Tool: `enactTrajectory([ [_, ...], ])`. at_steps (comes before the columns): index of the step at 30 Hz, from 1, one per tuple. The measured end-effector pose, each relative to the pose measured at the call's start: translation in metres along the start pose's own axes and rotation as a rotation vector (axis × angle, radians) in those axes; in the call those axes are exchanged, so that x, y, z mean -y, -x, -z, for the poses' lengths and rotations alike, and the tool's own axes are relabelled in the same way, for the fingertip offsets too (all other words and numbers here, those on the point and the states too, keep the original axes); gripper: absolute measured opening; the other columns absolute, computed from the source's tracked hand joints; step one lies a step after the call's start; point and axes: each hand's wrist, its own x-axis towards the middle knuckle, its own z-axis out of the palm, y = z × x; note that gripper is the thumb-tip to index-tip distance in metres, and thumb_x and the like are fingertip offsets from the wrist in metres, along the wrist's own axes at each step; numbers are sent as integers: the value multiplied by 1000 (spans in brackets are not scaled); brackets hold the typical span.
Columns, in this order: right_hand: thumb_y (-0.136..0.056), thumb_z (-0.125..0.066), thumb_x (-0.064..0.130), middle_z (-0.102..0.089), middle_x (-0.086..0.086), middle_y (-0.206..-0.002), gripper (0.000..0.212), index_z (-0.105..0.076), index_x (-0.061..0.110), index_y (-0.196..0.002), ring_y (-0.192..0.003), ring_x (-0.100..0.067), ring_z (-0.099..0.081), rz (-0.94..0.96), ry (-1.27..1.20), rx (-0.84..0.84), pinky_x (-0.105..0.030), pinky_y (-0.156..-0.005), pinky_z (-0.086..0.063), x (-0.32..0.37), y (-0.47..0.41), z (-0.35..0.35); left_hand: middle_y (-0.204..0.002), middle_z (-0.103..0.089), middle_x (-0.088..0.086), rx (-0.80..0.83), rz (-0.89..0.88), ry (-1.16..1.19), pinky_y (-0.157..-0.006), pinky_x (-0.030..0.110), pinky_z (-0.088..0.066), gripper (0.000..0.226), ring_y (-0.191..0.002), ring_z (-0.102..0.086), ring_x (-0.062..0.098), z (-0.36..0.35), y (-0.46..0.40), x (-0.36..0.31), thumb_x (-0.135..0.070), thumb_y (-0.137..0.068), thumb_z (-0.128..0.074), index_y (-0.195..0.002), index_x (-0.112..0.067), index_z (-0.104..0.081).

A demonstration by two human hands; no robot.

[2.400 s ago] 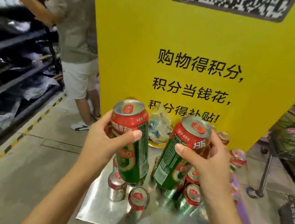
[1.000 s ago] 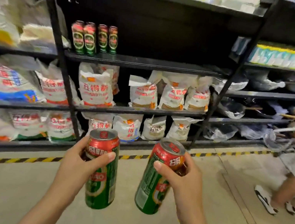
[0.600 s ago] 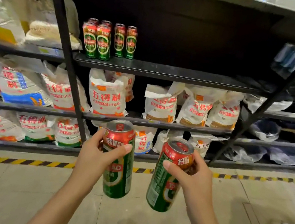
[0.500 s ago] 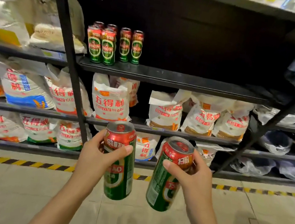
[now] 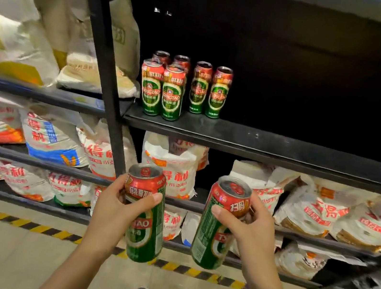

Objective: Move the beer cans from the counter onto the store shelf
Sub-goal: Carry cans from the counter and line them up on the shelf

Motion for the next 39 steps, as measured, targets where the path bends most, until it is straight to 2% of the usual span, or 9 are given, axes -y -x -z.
enactTrajectory([
  [3,-64,-82,20,-70,9,-100,52,-63,27,-113,-91,-3,-65,0,-2,-31,-21,-74,-50,4,-49,-26,-82,-71,-17,49,-10,-15,-66,20,-45,28,-74,-65,-5,3,-60,-10,-19,-71,-76,-95,-26,-63],
  [8,-64,-84,15,-69,3,-104,56,-61,23,-114,-97,-13,-64,-9,-8,-105,-27,-77,-51,15,-113,-47,-88,-72,-14,141,-43,-37,-70,23,-48,36,-79,-67,1,-6,-142,-30,-23,-67,-78,-99,-30,-63],
  [12,-52,-83,30,-70,4,-101,66,-61,23,-114,-90,-8,-65,9,5,-142,-18,-70,-49,20,-156,-50,-87,-72,-15,189,-80,-22,-69,18,-49,35,-80,-66,0,-25,-187,-38,-18,-70,-79,-98,-31,-63],
  [15,-54,-84,29,-70,4,-102,68,-60,22,-117,-87,-2,-65,37,19,-143,-16,-68,-48,23,-188,-49,-87,-72,-15,206,-109,4,-66,10,-50,37,-80,-66,-2,-42,-215,-44,-16,-68,-79,-99,-29,-63],
  [21,-62,-82,22,-69,10,-101,59,-60,24,-117,-90,3,-64,147,25,-113,-12,-67,-51,33,-244,-49,-103,-69,-11,212,-148,26,-76,19,-51,53,-92,-64,0,-77,-259,-59,-22,-68,-81,-115,-29,-59],
  [25,-58,-79,34,-69,10,-106,65,-58,27,-119,-98,-1,-64,203,27,-89,-20,-79,-51,37,-278,-50,-107,-67,-17,199,-216,-21,-77,9,-49,59,-95,-61,-8,-97,-284,-62,-26,-67,-82,-120,-33,-56],
  [28,-58,-78,36,-67,11,-109,66,-56,28,-120,-100,-1,-63,235,34,-63,-19,-78,-51,37,-301,-52,-110,-65,-17,185,-228,-46,-79,8,-48,63,-98,-60,-8,-109,-300,-58,-27,-67,-82,-123,-33,-54],
  [35,-56,-80,35,-68,7,-106,61,-58,27,-113,-98,-4,-65,213,6,-46,-28,-85,-53,24,-335,-54,-107,-65,-16,143,-225,-72,-73,4,-45,61,-94,-59,-12,-127,-322,-49,-22,-68,-82,-122,-29,-54],
  [39,-58,-83,26,-70,4,-101,54,-61,21,-107,-95,-7,-67,190,-23,-43,-30,-84,-54,18,-346,-53,-104,-62,-23,111,-247,-135,-73,3,-44,61,-93,-55,-18,-130,-328,-48,-29,-67,-82,-119,-36,-51],
])
